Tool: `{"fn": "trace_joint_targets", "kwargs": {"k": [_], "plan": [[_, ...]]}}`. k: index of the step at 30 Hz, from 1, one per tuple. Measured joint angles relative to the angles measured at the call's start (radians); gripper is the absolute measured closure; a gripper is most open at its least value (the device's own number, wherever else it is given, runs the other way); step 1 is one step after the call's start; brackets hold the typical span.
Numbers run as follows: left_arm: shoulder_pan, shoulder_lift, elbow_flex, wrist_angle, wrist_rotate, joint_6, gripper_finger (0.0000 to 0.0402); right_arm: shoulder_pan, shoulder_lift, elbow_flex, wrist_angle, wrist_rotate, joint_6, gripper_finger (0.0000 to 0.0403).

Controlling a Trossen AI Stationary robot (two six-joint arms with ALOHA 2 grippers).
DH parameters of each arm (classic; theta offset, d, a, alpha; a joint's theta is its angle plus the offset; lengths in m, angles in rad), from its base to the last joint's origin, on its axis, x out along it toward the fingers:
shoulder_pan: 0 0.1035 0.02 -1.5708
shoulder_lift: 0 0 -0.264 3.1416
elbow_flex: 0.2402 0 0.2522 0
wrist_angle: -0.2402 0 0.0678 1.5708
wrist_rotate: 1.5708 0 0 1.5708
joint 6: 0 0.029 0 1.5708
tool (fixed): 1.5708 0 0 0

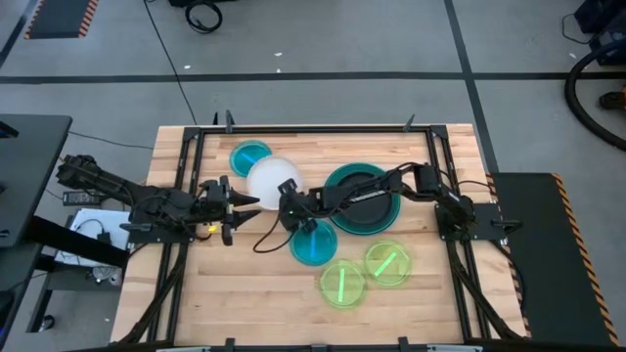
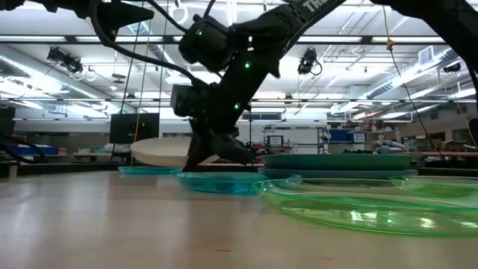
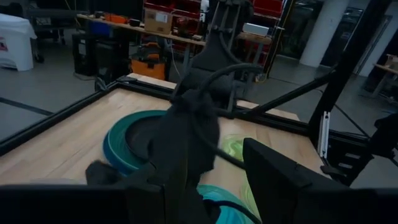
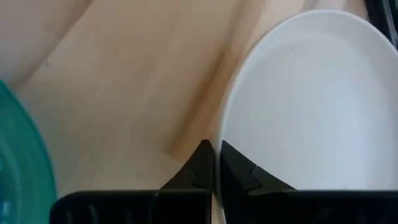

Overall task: Stack plastic plates
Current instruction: Stack the white plate on top of the black plate

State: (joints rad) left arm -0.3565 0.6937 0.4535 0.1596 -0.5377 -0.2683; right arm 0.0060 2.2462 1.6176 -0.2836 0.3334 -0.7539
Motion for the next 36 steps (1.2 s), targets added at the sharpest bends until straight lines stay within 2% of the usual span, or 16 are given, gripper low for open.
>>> {"fn": "trace_joint_targets", "kwargs": {"k": [3, 8, 14, 17, 22, 28, 32, 36], "plan": [[0.0, 0.0, 0.0, 0.0, 0.0, 0.0, 0.024, 0.013, -0.007, 0.018, -0.048, 0.062, 0.032, 0.0389], [0.0, 0.0, 0.0, 0.0, 0.0, -0.005, 0.024, 0.013, -0.012, 0.117, -0.199, 0.089, 0.163, 0.0389], [0.0, 0.0, 0.0, 0.0, 0.0, -0.008, 0.024, 0.02, -0.012, 0.219, -0.338, 0.291, 0.34, 0.0389], [0.0, 0.0, 0.0, 0.0, 0.0, -0.008, 0.024, 0.025, -0.013, 0.262, -0.468, 0.339, 0.472, 0.0389], [0.0, 0.0, 0.0, 0.0, 0.0, -0.008, 0.024, 0.037, -0.013, 0.333, -0.738, 0.346, 0.724, 0.0388], [0.0, 0.0, 0.0, 0.0, 0.0, -0.008, 0.024, 0.051, -0.013, 0.347, -1.026, 0.285, 1.013, 0.0388], [0.0, 0.0, 0.0, 0.0, 0.0, -0.008, 0.024, 0.053, -0.012, 0.312, -1.085, 0.216, 1.129, 0.0387], [0.0, 0.0, 0.0, 0.0, 0.0, -0.008, 0.024, 0.056, -0.012, 0.261, -1.087, 0.152, 1.163, 0.0387]]}}
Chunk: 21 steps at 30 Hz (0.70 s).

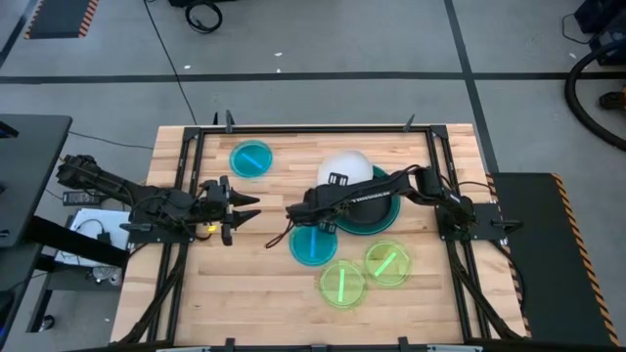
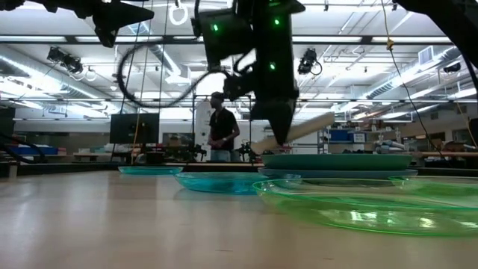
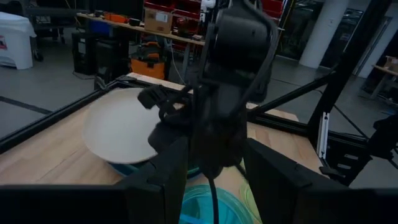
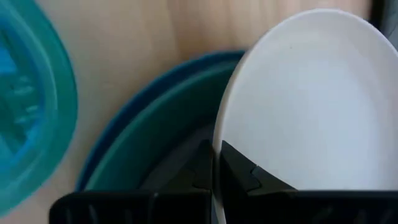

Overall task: Stack plastic plates
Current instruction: Stack the white plate on top of the black plate

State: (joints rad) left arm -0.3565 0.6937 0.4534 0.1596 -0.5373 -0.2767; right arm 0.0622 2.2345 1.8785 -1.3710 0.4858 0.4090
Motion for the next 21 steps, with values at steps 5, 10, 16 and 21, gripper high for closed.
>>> {"fn": "trace_joint_targets", "kwargs": {"k": [5, 10, 16, 21], "plan": [[0.0, 0.0, 0.0, 0.001, 0.0, -0.026, 0.024, 0.017, 0.0, -0.046, -0.011, -0.018, 0.044, 0.0387], [0.0, 0.0, 0.0, 0.002, 0.0, -0.094, 0.024, 0.048, 0.0, -0.077, -0.011, -0.039, 0.075, 0.0387], [0.0, 0.0, 0.0, 0.001, 0.0, -0.094, 0.024, 0.063, -0.066, -0.166, 0.049, -0.07, 0.142, 0.0387], [0.0, 0.0, 0.0, -0.001, 0.0, -0.094, 0.024, 0.079, -0.189, -0.293, 0.16, -0.077, 0.176, 0.0387]]}}
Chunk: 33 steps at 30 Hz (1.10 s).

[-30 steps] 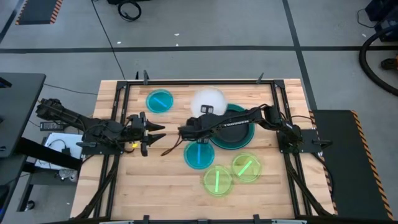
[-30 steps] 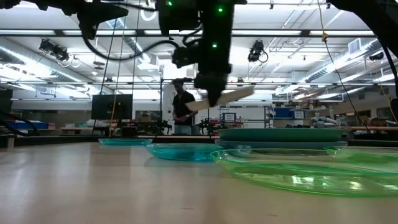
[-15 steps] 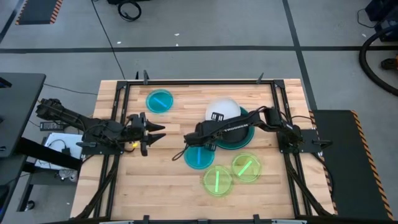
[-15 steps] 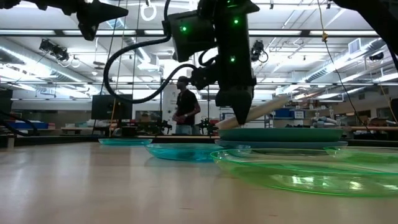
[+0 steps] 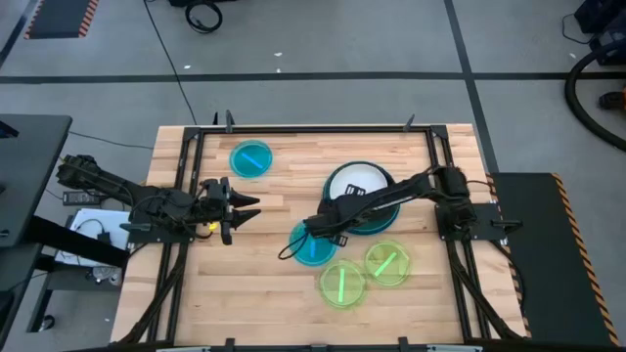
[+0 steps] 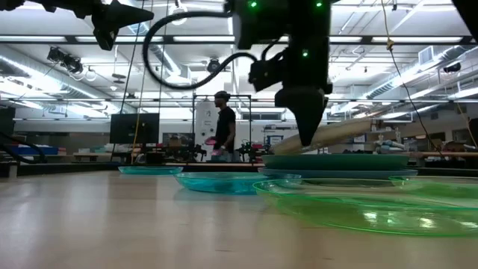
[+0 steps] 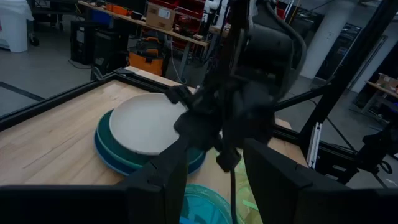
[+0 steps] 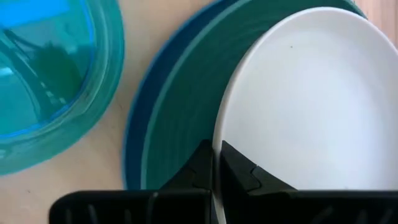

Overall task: Stack plastic plates
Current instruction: Stack the white plate on top of the black plate

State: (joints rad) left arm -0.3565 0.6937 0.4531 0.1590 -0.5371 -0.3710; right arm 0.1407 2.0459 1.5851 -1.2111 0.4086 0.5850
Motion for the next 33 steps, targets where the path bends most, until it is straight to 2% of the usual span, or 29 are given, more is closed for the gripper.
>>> {"fn": "trace_joint_targets", "kwargs": {"k": [9, 15, 22, 33], "plan": [[0.0, 0.0, 0.0, 0.0, 0.0, -0.001, 0.024, -0.011, -0.195, -0.29, 0.218, 0.011, 0.034, 0.0383], [0.0, 0.0, 0.0, 0.003, -0.001, -0.006, 0.024, -0.038, -0.244, -0.426, 0.36, 0.014, -0.012, 0.0357], [-0.007, 0.0, 0.0, -0.006, -0.001, 0.036, 0.024, -0.07, -0.245, -0.443, 0.456, -0.044, -0.085, 0.0328], [0.005, 0.0, 0.0, -0.003, 0.001, 0.041, 0.024, -0.078, -0.266, -0.44, 0.436, -0.046, -0.122, 0.0324]]}}
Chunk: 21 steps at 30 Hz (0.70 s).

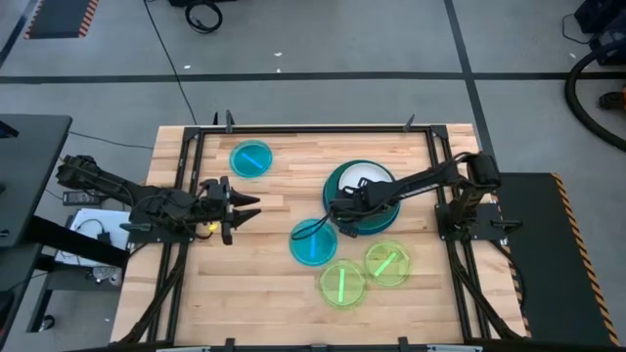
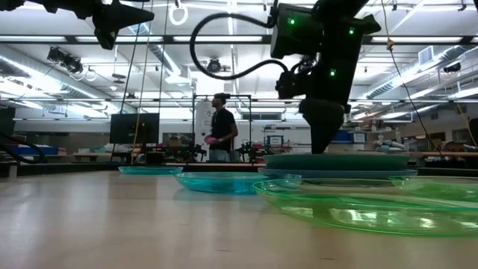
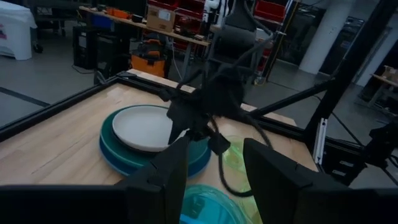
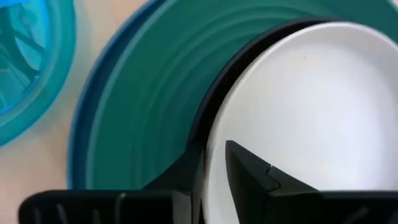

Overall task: Stack plastic plates
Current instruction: Stack the white plate on top of the black plate, then stack the top light blue plate on top of the white plate

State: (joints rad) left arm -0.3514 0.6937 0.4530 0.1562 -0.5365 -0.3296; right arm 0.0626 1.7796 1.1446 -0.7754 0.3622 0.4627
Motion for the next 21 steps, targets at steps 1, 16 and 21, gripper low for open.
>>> {"fn": "trace_joint_targets", "kwargs": {"k": [1, 16, 21], "plan": [[0.0, 0.0, 0.0, -0.004, 0.006, 0.0, 0.024, 0.003, -0.005, 0.0, 0.0, 0.0, -0.009, 0.0322], [0.0, 0.025, 0.0, -0.165, 0.138, -0.061, 0.0239, 0.043, -0.018, 0.092, -0.051, 0.008, -0.057, 0.0227], [0.017, 0.095, 0.0, -0.262, 0.139, -0.13, 0.0239, 0.075, -0.019, 0.143, 0.028, 0.089, -0.187, 0.0228]]}}
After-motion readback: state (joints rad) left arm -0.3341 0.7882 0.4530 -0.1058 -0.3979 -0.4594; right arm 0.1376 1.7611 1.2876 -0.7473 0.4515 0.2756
